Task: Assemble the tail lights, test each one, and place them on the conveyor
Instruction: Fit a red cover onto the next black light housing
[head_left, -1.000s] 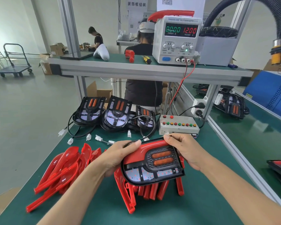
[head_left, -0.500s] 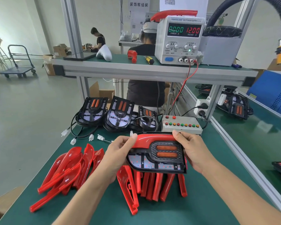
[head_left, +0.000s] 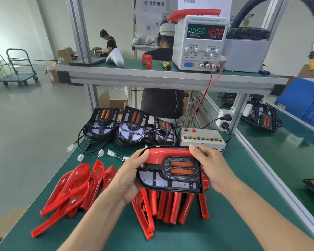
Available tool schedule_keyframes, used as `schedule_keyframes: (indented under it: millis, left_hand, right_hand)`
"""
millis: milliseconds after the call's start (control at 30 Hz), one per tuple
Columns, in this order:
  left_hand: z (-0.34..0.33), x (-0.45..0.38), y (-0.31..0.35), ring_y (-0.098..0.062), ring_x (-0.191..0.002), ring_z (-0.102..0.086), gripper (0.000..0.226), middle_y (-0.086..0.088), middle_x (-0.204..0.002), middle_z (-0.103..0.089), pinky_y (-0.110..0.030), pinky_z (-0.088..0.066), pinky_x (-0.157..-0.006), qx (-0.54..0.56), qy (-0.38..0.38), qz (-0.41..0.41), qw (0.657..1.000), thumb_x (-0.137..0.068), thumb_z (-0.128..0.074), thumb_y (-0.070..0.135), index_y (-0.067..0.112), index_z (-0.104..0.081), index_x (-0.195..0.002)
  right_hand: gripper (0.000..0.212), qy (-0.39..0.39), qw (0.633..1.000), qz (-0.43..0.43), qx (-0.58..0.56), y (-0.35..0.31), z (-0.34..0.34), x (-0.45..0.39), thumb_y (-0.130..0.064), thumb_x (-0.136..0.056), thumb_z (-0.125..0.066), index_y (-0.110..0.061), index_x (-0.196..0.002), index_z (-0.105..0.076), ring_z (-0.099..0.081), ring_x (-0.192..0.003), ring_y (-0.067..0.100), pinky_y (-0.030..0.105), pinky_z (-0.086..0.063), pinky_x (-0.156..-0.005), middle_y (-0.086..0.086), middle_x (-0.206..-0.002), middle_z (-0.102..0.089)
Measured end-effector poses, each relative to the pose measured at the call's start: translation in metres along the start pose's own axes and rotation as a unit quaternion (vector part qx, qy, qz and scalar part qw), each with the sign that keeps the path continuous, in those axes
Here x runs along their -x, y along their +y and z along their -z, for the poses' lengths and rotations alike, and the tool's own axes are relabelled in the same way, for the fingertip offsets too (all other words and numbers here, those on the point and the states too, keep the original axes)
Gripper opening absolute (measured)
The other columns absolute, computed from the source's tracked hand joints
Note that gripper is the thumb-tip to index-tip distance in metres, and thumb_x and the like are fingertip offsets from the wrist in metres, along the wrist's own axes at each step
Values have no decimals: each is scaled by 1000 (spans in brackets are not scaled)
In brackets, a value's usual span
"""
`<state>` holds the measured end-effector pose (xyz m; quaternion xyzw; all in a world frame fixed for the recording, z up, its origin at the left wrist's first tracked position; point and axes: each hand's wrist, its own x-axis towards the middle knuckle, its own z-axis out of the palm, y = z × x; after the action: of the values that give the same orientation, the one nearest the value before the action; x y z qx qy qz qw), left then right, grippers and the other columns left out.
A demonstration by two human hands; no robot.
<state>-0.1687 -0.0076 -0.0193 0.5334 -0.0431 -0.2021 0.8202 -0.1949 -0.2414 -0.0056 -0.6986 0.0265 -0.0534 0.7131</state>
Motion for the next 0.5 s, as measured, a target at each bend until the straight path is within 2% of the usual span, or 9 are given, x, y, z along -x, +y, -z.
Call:
schedule_keyframes:
  millis: [67,200,333,500]
  left_hand:
    - [0,0,0,-30,-106,-68,38,-16,-123,-71,-55,-50,-103,1,3,-2,1000,-89,-66,35,16,-70,-122]
    - [-1,1,1,-29,-106,-70,38,-16,-123,-71,-48,-56,-97,3,4,-13,1000,-89,-66,33,16,-71,-122]
    - [-1,2,3,-31,-110,-70,37,-14,-123,-72,-48,-56,-97,15,3,-15,1000,-87,-66,30,21,-71,-123]
    - [0,2,3,-27,-104,-71,37,-12,-121,-73,-43,-60,-88,29,7,-5,1000,-86,-67,23,23,-72,-123]
  right_hand:
    - [32,-1,1000,-1,0,1,0,0,-45,-88,-67,-16,-86,-80,-75,-92,25,49,-57,-98,14,-97,-79]
    - [34,0,1000,0,-1,0,0,-1,-44,-88,-67,-13,-88,-80,-75,-93,27,50,-57,-98,15,-99,-78]
    - [35,-2,1000,-1,5,0,-1,-1,-44,-88,-66,-12,-88,-79,-74,-93,27,51,-56,-99,16,-99,-78]
    - [30,7,1000,-5,9,1,-2,-1,-30,-101,-60,-8,-92,-78,-73,-96,28,54,-52,-103,17,-101,-77]
